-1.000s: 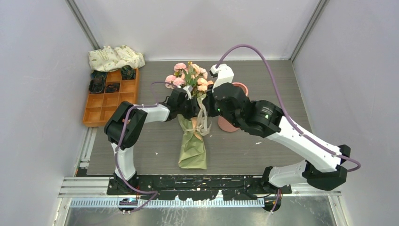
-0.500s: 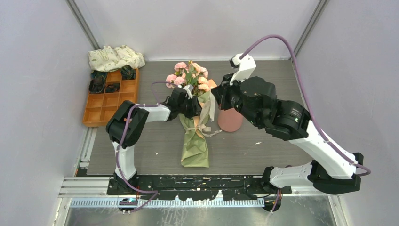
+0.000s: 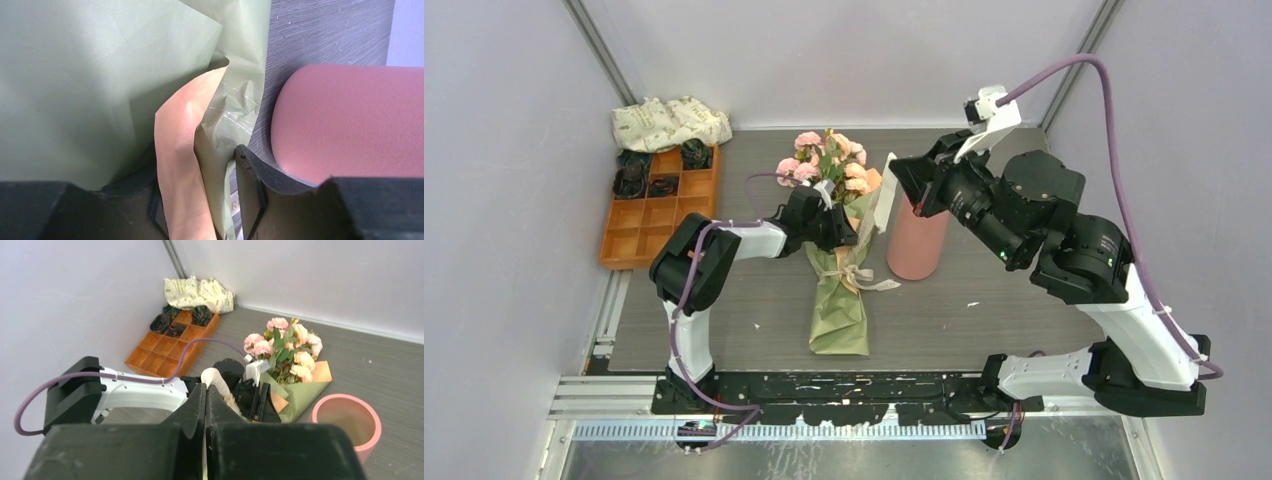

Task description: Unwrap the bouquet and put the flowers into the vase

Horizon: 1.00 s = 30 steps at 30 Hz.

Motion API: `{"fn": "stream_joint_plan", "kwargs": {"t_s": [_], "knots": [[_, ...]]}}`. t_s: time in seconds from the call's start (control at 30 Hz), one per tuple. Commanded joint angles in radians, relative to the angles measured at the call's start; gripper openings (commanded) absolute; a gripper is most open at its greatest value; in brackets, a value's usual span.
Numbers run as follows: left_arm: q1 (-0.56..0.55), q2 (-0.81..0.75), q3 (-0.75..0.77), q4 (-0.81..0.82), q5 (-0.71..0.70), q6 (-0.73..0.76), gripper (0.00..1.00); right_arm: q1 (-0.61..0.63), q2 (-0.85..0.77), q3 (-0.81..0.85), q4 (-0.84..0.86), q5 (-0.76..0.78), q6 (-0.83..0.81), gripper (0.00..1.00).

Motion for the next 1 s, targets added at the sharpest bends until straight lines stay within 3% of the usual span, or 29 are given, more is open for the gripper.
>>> {"fn": "stream_joint_plan", "kwargs": {"t_s": [0.0, 0.33, 0.63, 0.77, 0.97], "knots": [[0.003, 0.043, -0.048, -0.113, -0.079, 0.040, 0.44, 0.005, 0.005, 0.088, 0.095, -0.008, -0.064, 0.01], [0.002, -0.066, -0.074, -0.145, -0.087, 0.053, 0.44, 0.005, 0.105, 0.193, 0.056, 0.092, -0.144, 0.01], [-0.040, -0.413, -0.147, -0.259, -0.303, 0.064, 0.44, -0.006, 0.290, 0.293, -0.044, 0.253, -0.132, 0.01], [-0.046, -0.620, -0.185, -0.333, -0.429, 0.065, 0.45, -0.057, 0.344, 0.315, -0.063, 0.228, -0.100, 0.01], [-0.053, -0.865, -0.219, -0.451, -0.502, 0.126, 0.46, -0.272, 0.414, 0.317, -0.106, 0.057, 0.010, 0.01]]}}
